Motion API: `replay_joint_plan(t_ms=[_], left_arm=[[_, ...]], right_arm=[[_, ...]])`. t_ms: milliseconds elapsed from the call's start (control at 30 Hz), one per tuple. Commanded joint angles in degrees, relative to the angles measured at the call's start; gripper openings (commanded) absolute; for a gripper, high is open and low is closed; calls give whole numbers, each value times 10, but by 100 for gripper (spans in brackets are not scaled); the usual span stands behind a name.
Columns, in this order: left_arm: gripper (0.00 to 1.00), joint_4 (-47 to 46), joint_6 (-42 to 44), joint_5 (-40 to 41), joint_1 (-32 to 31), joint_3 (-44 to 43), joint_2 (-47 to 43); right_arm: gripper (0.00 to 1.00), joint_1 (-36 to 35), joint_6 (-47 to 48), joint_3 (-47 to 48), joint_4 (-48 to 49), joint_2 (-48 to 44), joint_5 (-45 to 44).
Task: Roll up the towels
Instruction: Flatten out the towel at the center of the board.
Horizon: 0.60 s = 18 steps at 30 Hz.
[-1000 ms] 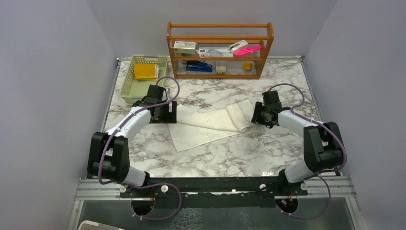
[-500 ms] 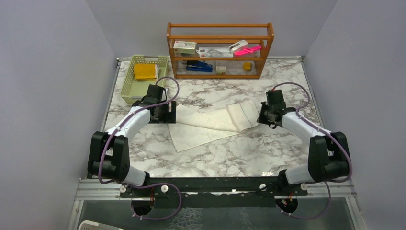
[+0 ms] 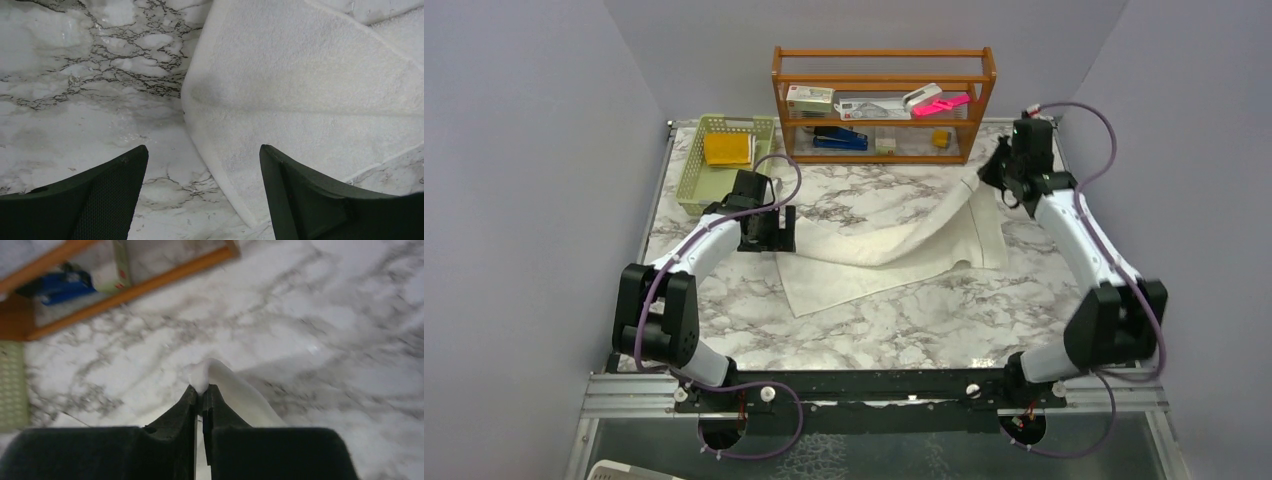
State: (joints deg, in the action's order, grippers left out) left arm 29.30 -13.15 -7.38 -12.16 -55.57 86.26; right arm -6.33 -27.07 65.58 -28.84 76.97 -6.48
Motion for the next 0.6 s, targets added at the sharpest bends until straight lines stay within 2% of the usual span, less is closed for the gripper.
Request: replay_joint_plan(t_ms=[0,33,100,133,200,300,433,567], left_arm=[[85,3,-2,-13,3,-27,9],[85,5,-5,-11,3,-32,12],[84,12,-16,-11,4,-44,17],[84,13,-24,-14,4,-48,17],[83,11,-40,-25,4,-56,21],[82,11,-45,-28,3,-61,30],[83,10,-32,5,4,-66,41],[83,7,-12,20,9,-87,80]], right_arm=[[22,-3,-62,158,107,206,130],[39,-5,-63,207,86,252,163],[61,-13,-50,227,63,289,189],[68,-15,-45,198,71,279,188],[78,-15,-25,126,93,244,155],[80,-15,8,44,88,203,115],[76,-15,6,-46,132,181,179],[75,-14,-11,-73,135,204,178]])
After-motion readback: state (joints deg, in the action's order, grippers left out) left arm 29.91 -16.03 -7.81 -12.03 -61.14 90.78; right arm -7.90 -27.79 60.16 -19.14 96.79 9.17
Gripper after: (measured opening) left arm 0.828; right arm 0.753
